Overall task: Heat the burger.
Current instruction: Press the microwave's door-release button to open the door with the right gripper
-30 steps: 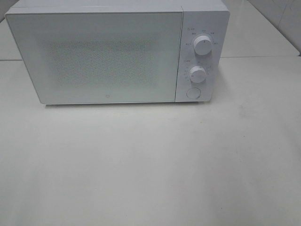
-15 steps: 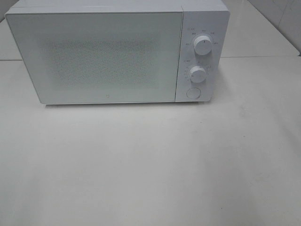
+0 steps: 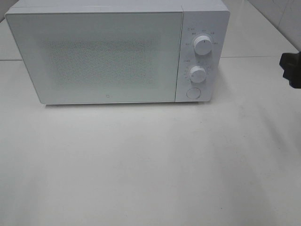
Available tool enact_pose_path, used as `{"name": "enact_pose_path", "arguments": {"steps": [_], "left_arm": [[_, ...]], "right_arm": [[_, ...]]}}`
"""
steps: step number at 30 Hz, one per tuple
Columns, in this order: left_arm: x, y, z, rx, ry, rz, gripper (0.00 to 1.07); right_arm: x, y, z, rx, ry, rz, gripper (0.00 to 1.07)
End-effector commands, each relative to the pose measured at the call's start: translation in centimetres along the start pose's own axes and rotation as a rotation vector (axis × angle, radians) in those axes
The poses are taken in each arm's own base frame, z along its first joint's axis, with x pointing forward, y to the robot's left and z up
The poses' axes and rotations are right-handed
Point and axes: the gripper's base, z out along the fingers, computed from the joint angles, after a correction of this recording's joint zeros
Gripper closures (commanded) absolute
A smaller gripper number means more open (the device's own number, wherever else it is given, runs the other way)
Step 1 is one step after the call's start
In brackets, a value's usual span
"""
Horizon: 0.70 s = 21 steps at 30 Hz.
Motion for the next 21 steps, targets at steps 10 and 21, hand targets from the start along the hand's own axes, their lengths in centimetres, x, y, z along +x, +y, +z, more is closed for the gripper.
{"name": "enact_pose_path", "arguments": {"steps": [10,21], "left_arm": [[0.1,0.0,-0.2,0.005,-0.027,0.004,0.09],[0.1,0.0,-0.2,0.005,-0.027,0.004,0.09]], "right_arm": [[4.8,2.0,0.5,-0.030,0.027,-0.023,0.31],[6.8,5.3,1.1,-0.016,0.020,-0.090,0.31]]}}
